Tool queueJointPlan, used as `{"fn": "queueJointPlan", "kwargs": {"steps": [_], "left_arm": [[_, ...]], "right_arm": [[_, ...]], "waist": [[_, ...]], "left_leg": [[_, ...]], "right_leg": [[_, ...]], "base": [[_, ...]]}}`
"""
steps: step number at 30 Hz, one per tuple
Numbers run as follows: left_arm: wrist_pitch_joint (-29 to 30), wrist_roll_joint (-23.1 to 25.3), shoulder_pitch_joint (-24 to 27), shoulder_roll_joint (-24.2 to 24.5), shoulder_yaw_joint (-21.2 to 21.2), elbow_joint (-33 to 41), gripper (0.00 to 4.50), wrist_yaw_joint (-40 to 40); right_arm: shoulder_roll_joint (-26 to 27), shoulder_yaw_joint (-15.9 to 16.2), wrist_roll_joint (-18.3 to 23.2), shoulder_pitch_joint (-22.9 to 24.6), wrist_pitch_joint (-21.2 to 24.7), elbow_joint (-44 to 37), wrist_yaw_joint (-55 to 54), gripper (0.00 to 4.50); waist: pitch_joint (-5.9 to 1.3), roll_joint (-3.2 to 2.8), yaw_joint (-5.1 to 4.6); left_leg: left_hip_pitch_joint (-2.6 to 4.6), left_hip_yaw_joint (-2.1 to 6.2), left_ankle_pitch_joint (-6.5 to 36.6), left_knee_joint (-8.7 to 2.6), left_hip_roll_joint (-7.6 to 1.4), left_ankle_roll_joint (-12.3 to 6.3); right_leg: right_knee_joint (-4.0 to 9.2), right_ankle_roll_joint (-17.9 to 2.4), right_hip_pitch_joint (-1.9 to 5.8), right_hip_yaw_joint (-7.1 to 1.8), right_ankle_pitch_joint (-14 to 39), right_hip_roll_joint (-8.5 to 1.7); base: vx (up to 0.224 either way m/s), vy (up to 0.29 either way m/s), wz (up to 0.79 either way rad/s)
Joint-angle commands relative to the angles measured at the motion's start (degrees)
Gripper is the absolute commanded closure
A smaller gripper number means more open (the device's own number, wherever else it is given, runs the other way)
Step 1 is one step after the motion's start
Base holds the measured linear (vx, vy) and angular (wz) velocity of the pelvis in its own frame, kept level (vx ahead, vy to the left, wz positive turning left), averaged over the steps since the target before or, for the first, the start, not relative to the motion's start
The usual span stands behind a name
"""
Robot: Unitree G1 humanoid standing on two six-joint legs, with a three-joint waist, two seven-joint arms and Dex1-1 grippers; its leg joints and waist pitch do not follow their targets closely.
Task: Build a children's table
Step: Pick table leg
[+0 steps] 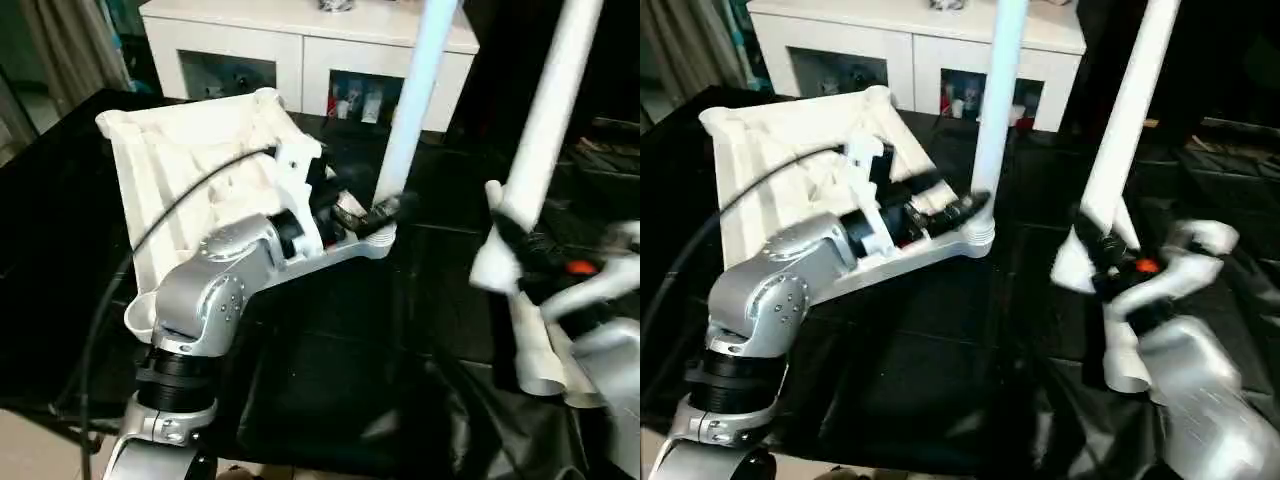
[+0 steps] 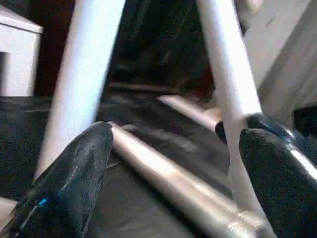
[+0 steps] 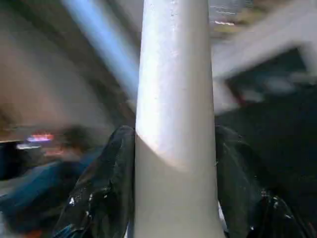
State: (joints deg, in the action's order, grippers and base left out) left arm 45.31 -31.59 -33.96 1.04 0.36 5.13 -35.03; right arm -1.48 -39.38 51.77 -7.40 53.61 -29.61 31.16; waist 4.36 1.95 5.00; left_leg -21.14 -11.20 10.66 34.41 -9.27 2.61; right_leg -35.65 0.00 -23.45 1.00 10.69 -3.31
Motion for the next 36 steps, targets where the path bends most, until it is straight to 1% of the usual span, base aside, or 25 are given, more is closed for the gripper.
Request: {"fn": "queueJointPlan", "kwargs": {"steps": [1, 2, 3, 5, 6, 7, 10, 12, 13, 14, 15, 16, 17, 20, 22, 24, 25, 26, 29, 30, 31, 32, 34, 35, 36], "left_arm": [[5.29, -6.33, -2.76, -2.16, 3.17, 0.55, 0.00, 1.13], [6.27, -7.38, -3.78, -2.73, 3.89, 0.54, 0.00, 1.66], [6.97, -8.13, -4.53, -3.03, 4.36, 0.54, 0.00, 2.10], [7.74, -9.39, -5.64, -3.92, 5.59, 0.13, 0.00, 3.55], [9.39, -12.69, -7.50, -5.70, 8.36, -1.06, 0.00, 6.53], [9.39, -12.69, -7.50, -5.70, 8.36, -1.06, 0.00, 6.53], [11.60, -17.93, -9.60, -7.63, 12.04, -2.77, 0.00, 9.77], [12.94, -20.51, -10.21, -8.17, 13.28, -2.67, 0.00, 10.27], [13.59, -21.67, -10.39, -8.35, 13.53, -2.11, 0.00, 10.04], [13.99, -22.31, -10.47, -8.41, 13.61, -1.70, 0.00, 9.86], [14.33, -22.35, -10.29, -8.26, 13.14, -1.04, 0.00, 9.30], [14.67, -22.39, -10.18, -8.17, 12.87, -0.60, 0.00, 9.11], [15.08, -22.59, -9.86, -8.04, 12.13, 0.60, 0.00, 9.14], [15.43, -23.61, -9.79, -8.30, 12.20, 1.20, 0.00, 9.83], [16.31, -26.37, -9.95, -8.71, 13.17, 1.09, 0.00, 11.49], [16.66, -27.58, -9.88, -8.71, 13.57, 1.08, 0.00, 12.02], [16.66, -27.74, -9.79, -8.61, 13.60, 1.18, 0.00, 11.85], [16.69, -27.77, -9.76, -8.58, 13.62, 1.22, 0.00, 11.78], [16.36, -26.20, -9.59, -7.80, 13.26, 1.43, 0.00, 11.89], [16.09, -25.81, -9.63, -7.68, 13.39, 1.36, 0.00, 12.15], [15.86, -25.73, -9.64, -7.57, 13.44, 1.33, 0.00, 12.46], [14.24, -22.62, -9.94, -6.97, 12.79, 0.92, 0.18, 14.28], [12.62, -20.00, -10.27, -6.25, 12.06, 0.31, 0.29, 16.94], [10.87, -16.00, -10.89, -5.36, 11.52, -1.37, 0.36, 21.54], [10.45, -15.13, -11.10, -5.22, 11.70, -2.11, 0.39, 23.23]], "right_arm": [[-1.86, 0.51, 7.75, 0.92, 0.47, -3.37, 3.75, 2.62], [-2.19, 0.83, 9.92, 1.15, 1.07, -3.81, 4.38, 2.62], [-2.41, 0.96, 11.48, 1.33, 1.49, -4.09, 4.85, 2.62], [-2.63, 1.48, 12.54, 1.47, 2.19, -4.36, 5.31, 2.62], [-3.02, 2.61, 13.53, 1.63, 3.28, -4.75, 6.08, 2.62], [-3.02, 2.61, 13.53, 1.63, 3.28, -4.75, 6.08, 2.62], [-4.11, 4.74, 16.35, 2.15, 4.31, -4.92, 6.57, 2.62], [-5.48, 6.20, 18.61, 2.87, 4.58, -4.69, 6.59, 2.62], [-6.11, 7.03, 19.37, 3.11, 4.71, -4.39, 6.50, 2.62], [-6.50, 7.54, 19.72, 3.25, 4.73, -4.17, 6.41, 2.62], [-6.72, 8.11, 19.17, 3.20, 4.69, -4.00, 6.46, 2.62], [-6.90, 8.47, 18.90, 3.17, 4.62, -3.90, 6.42, 2.62], [-7.45, 10.09, 16.34, 2.62, 4.45, -3.75, 6.22, 2.62], [-8.00, 11.59, 14.73, 2.16, 4.45, -3.74, 6.26, 2.62], [-9.14, 13.39, 16.31, 2.10, 4.30, -3.66, 6.06, 2.62], [-9.67, 14.83, 16.34, 1.89, 3.65, -3.23, 5.53, 2.63], [-9.92, 15.82, 14.53, 1.59, 3.04, -2.83, 5.15, 2.63], [-10.03, 16.21, 13.87, 1.49, 2.79, -2.68, 5.02, 2.63], [-11.60, 19.46, 6.87, 0.70, 0.25, -2.02, 4.28, 2.63], [-12.38, 20.92, 3.91, 0.45, -1.03, -1.95, 4.19, 2.63], [-12.89, 21.90, 2.00, 0.30, -1.92, -1.91, 4.20, 2.63], [-13.77, 24.59, -3.11, -0.63, -4.26, -1.51, 2.70, 2.63], [-14.87, 27.41, -7.59, -1.55, -6.68, -1.08, 0.90, 2.63], [-16.56, 31.70, -13.85, -3.04, -9.61, -0.16, -2.05, 2.63], [-17.21, 33.59, -16.39, -3.66, -10.76, 0.27, -3.28, 2.63]], "waist": [[-3.97, 0.40, 0.36], [-3.92, 0.35, 0.45], [-3.56, 0.52, 0.37], [-3.40, 0.75, 0.29], [-3.37, 0.93, 0.28], [-3.40, 0.89, 0.30], [-3.34, 1.24, 0.23], [-3.33, 1.15, 0.36], [-3.29, 1.57, 0.27], [-3.36, 1.43, 0.45], [-3.39, 1.38, 0.47], [-3.40, 1.51, 0.44], [-3.40, 1.79, 0.43], [-3.42, 2.02, 0.54], [-3.48, 2.23, 0.68], [-3.42, 2.18, 0.68], [-3.46, 2.44, 0.69], [-3.45, 2.37, 0.69], [-3.41, 2.41, 0.60], [-3.32, 2.22, 0.61], [-3.28, 2.40, 0.47], [-3.22, 2.22, 0.51], [-3.18, 2.30, 0.22], [-3.22, 2.30, 0.15], [-3.17, 2.13, 0.13]], "left_leg": [[0.50, 1.50, 8.51, -3.50, -2.93, -2.99], [0.60, 1.45, 9.06, -3.42, -2.95, -2.64], [0.61, 1.63, 10.89, -3.61, -2.85, -2.15], [0.61, 1.79, 12.19, -3.83, -2.88, -1.36], [0.69, 1.80, 12.49, -3.80, -2.91, -0.98], [0.56, 1.83, 12.16, -3.77, -2.79, -0.88], [0.39, 2.03, 11.88, -3.98, -2.75, -0.64], [0.32, 2.05, 11.19, -4.07, -2.79, -0.98], [0.33, 1.97, 11.08, -4.06, -2.79, -1.09], [0.43, 1.97, 10.80, -4.02, -2.85, -1.14], [0.41, 1.96, 10.60, -4.04, -2.90, -1.16], [0.35, 1.95, 10.29, -4.06, -2.92, -1.16], [0.29, 1.95, 9.70, -4.13, -3.06, -1.17], [0.13, 1.89, 8.33, -4.05, -3.04, -1.15], [0.17, 1.76, 7.58, -3.87, -2.98, -1.24], [0.06, 1.78, 7.19, -3.85, -2.94, -1.45], [0.06, 1.80, 7.16, -3.86, -3.00, -1.63], [0.07, 1.83, 7.10, -3.90, -3.03, -1.50], [0.08, 1.80, 7.35, -4.00, -3.08, -0.59], [0.09, 1.84, 7.60, -4.03, -3.09, -0.32], [0.03, 1.85, 7.94, -4.12, -3.09, 0.14], [0.16, 1.85, 8.44, -4.12, -3.09, 0.32], [0.02, 2.03, 8.89, -4.30, -3.17, 0.74], [0.08, 2.12, 9.04, -4.25, -3.25, 1.18], [0.08, 2.15, 9.16, -4.29, -3.25, 1.47]], "right_leg": [[4.83, -11.07, 2.76, -1.90, 13.54, -4.14], [4.86, -11.03, 2.68, -1.91, 14.45, -4.14], [5.46, -9.67, 2.42, -1.82, 19.14, -4.13], [5.93, -7.57, 2.28, -1.74, 23.72, -4.16], [6.12, -6.92, 2.17, -1.73, 25.10, -4.27], [6.16, -6.75, 2.28, -1.69, 25.27, -4.30], [6.44, -5.31, 2.31, -1.54, 26.24, -4.34], [6.47, -4.66, 2.24, -1.62, 25.31, -4.35], [6.55, -4.53, 2.18, -1.61, 25.20, -4.29], [6.47, -4.47, 2.13, -1.68, 24.50, -4.34], [6.42, -4.46, 2.09, -1.73, 24.00, -4.34], [6.39, -4.43, 2.07, -1.73, 23.43, -4.28], [6.23, -4.79, 2.07, -1.74, 21.65, -4.31], [5.80, -5.56, 2.30, -1.81, 19.07, -4.37], [5.61, -6.10, 2.42, -1.84, 17.78, -4.38], [5.57, -6.36, 2.52, -1.85, 17.25, -4.35], [5.60, -6.17, 2.56, -1.82, 17.62, -4.40], [5.61, -6.07, 2.53, -1.82, 17.87, -4.43], [5.66, -5.08, 2.51, -1.86, 18.58, -4.35], [5.71, -4.92, 2.41, -1.88, 18.97, -4.39], [5.85, -4.35, 2.50, -1.89, 19.69, -4.36], [5.88, -4.13, 2.39, -1.95, 20.08, -4.38], [5.94, -2.89, 2.47, -1.98, 20.41, -4.32], [5.93, -2.45, 2.39, -2.00, 20.50, -4.27], [5.98, -1.95, 2.40, -2.00, 20.63, -4.28]], "base": [[0.000, 0.000, 0.00], [0.000, 0.000, 0.00], [0.000, 0.000, 0.00], [0.000, 0.000, 0.00], [0.000, 0.000, 0.00], [0.000, 0.000, 0.00], [0.000, 0.000, 0.00], [0.000, 0.000, 0.00], [0.000, 0.000, 0.00], [0.000, 0.000, 0.00], [0.000, 0.000, 0.00], [0.000, 0.000, 0.00], [0.000, 0.000, 0.00], [0.000, 0.000, 0.00], [0.000, 0.000, 0.00], [0.000, 0.000, 0.00], [0.000, 0.000, 0.00], [0.000, 0.000, 0.00], [0.000, 0.000, 0.00], [0.000, 0.000, 0.00], [0.000, 0.000, 0.00], [0.000, 0.000, 0.00], [0.000, 0.000, 0.00], [0.000, 0.000, 0.00], [0.000, 0.000, 0.00]]}}
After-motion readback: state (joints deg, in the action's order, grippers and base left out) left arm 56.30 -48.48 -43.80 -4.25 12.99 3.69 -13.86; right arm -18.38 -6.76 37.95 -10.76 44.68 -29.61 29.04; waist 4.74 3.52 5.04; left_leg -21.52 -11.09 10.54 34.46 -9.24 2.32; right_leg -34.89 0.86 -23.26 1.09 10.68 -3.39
